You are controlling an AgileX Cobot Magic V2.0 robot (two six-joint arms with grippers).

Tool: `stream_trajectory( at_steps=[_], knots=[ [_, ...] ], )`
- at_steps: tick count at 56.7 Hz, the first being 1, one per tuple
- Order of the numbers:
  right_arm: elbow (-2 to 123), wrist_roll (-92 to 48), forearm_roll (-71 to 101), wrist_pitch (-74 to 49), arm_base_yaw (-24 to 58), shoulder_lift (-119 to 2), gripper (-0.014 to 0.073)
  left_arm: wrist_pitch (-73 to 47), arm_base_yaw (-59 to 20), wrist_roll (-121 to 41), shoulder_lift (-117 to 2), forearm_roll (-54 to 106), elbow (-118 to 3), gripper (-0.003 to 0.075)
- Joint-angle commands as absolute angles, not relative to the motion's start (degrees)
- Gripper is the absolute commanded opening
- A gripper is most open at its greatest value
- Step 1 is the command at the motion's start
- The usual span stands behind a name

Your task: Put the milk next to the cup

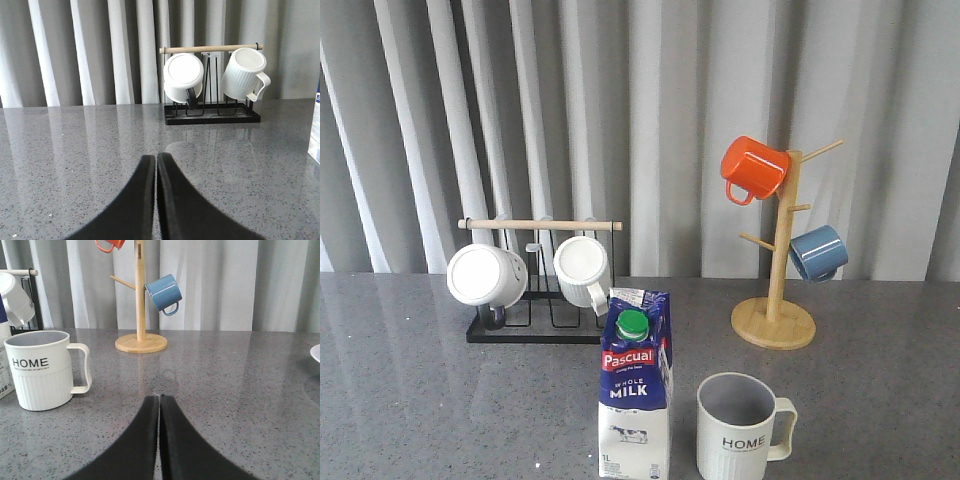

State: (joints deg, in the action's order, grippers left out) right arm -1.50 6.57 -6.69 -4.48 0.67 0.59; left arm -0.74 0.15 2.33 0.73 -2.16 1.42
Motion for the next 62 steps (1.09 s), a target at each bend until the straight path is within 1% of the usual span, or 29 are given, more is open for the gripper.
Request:
stream_trajectory(
  at_steps=[1,10,62],
  knots=[
    [-2.07,3.79,-4.42,0.00,0.36,1.33,-0.0003,3.18,0.10,2.76,1.35,-2.23,0.42,-0.0007],
    [-2.07,-0.45,-1.21,0.00,0.36,1.33,-0.0003,3.18,0.10,2.76,1.35,-2.23,0.42,-0.0007],
    [-2.07,-0.45,-1.40,0.43,0.36,1.28,-0.0003,3.18,0.10,2.76,1.35,-2.23,0.42,-0.0006]
  ],
)
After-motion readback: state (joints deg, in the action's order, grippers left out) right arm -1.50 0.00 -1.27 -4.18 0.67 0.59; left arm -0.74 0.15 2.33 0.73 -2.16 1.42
